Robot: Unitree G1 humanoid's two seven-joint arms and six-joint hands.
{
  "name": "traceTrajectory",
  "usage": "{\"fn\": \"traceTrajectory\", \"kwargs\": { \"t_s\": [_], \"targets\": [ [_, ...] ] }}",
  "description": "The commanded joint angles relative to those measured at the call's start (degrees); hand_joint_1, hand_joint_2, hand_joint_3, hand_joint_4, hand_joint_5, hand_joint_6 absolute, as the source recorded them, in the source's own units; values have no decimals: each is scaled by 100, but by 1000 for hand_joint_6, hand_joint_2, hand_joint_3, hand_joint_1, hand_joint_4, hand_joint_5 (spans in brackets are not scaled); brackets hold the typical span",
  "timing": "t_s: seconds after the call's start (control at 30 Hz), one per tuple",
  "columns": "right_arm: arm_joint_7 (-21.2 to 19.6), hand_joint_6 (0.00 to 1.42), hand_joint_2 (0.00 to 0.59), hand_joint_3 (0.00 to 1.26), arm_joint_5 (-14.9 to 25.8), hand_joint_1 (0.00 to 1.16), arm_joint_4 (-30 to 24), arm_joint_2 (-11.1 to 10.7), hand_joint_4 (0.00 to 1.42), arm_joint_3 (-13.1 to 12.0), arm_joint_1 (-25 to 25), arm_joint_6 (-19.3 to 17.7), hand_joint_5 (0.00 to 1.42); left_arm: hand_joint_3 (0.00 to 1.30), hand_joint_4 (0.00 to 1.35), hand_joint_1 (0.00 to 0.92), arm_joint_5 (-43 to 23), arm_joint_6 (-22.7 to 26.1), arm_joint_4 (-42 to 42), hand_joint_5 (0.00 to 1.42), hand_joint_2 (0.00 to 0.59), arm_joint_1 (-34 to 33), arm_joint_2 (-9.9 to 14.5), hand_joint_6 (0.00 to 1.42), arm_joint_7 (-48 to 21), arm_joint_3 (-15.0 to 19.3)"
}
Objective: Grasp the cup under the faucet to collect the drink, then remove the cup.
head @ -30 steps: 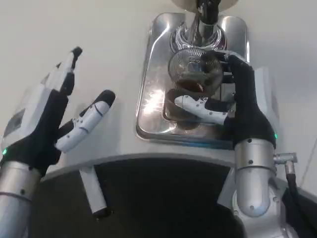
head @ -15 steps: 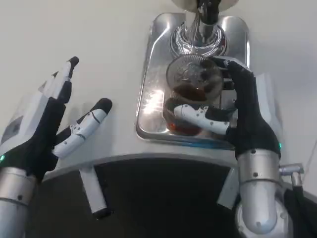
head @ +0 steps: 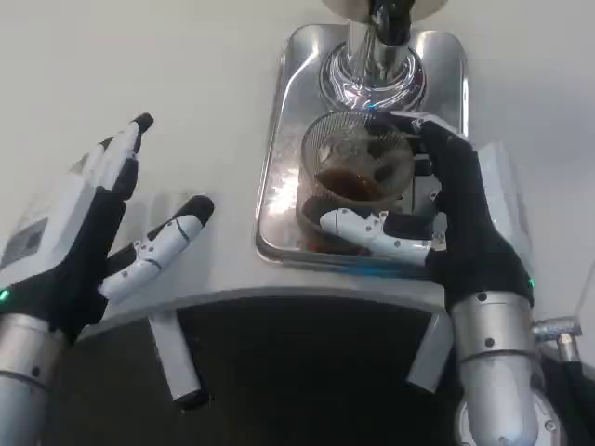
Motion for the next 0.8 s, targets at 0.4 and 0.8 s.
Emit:
{"fn": "traceTrajectory", "kwargs": {
  "t_s": [0.4, 0.8],
  "targets": [
    [817, 1232, 172, 846, 109, 1162, -1335, -246, 905, -8, 583, -104, 923, 0, 0, 0, 1346, -262, -144, 0, 154, 82, 740, 0, -47, -492],
    [1635, 1244, 177, 839, 147, 1162, -2389, -424, 896, -42, 946, 208, 922, 0, 0, 0, 1781, -515, -677, 0, 125, 495, 1243, 0, -390, -370]
  ]
}}
